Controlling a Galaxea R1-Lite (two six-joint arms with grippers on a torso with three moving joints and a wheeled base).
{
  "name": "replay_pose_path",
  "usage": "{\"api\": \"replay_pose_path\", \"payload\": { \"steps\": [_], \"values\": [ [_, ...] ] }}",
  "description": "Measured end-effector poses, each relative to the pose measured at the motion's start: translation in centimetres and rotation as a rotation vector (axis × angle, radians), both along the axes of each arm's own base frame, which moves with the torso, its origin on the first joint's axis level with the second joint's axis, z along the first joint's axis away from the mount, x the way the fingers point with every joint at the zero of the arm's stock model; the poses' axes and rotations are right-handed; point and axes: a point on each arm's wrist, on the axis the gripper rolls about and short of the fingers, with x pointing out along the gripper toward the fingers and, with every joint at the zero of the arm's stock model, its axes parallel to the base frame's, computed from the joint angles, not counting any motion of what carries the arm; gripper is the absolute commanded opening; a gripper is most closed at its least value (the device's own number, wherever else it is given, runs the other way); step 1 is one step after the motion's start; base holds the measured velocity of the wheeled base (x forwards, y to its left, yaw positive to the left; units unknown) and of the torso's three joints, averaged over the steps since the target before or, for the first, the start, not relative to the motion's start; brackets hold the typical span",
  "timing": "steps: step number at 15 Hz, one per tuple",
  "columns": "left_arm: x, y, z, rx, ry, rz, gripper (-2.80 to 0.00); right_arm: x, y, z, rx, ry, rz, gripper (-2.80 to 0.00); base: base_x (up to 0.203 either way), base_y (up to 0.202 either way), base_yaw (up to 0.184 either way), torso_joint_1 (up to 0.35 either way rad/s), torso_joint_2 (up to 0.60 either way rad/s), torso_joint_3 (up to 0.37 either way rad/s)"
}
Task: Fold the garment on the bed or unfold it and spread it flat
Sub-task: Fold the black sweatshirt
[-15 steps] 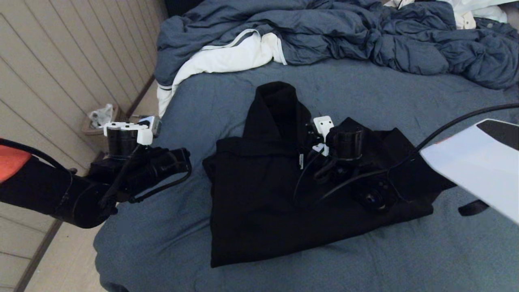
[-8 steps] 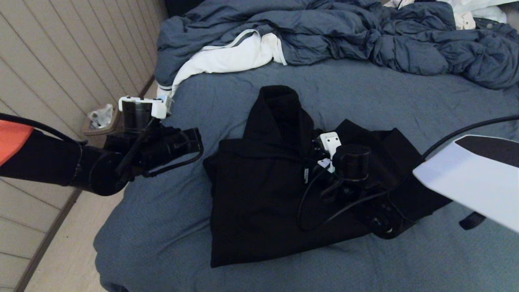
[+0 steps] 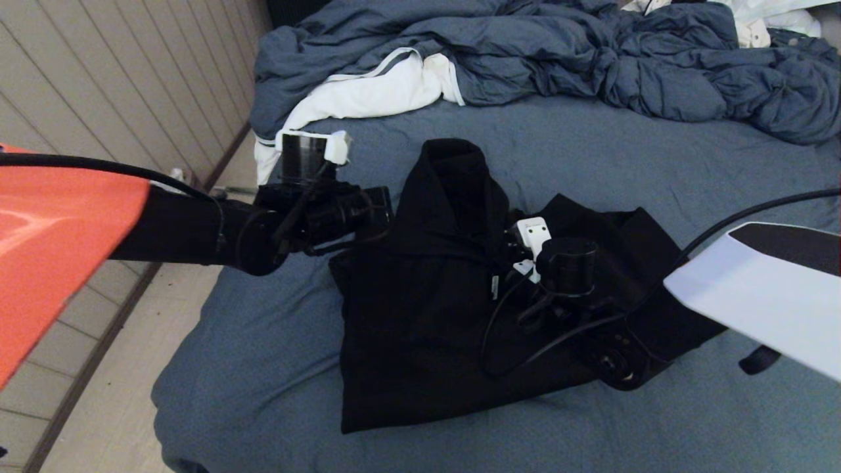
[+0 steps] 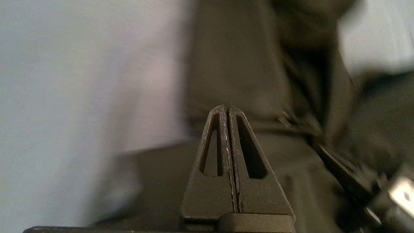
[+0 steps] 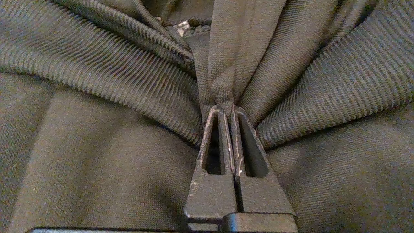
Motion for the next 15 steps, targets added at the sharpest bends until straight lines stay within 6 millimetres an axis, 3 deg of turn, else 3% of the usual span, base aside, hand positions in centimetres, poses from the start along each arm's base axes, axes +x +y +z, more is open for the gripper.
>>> {"api": "replay_pose_path", "payload": {
  "steps": [2, 3, 9, 15],
  "values": [
    [0.3, -1.9, -0.7, 0.029, -0.020, -0.048, -2.80, -0.2, 0.3, -0.2, -0.001, 0.003, 0.008, -2.80, 0.000, 0.000, 0.000, 0.000, 0.00, 0.000],
    [0.8, -2.5, -0.8, 0.028, -0.027, -0.054, 0.00, -0.4, 0.6, -0.4, -0.003, 0.007, 0.017, -2.80, 0.000, 0.000, 0.000, 0.000, 0.00, 0.000],
    [3.5, -5.4, -1.3, 0.009, -0.059, -0.070, 0.00, -2.3, 1.7, -2.0, -0.005, 0.011, 0.064, -2.80, 0.000, 0.000, 0.000, 0.000, 0.00, 0.000],
    [3.3, -8.9, -4.1, 0.085, -0.084, -0.150, 0.00, -2.0, 1.6, -3.7, -0.021, 0.042, 0.060, -2.80, 0.000, 0.000, 0.000, 0.000, 0.00, 0.000]
  ]
}}
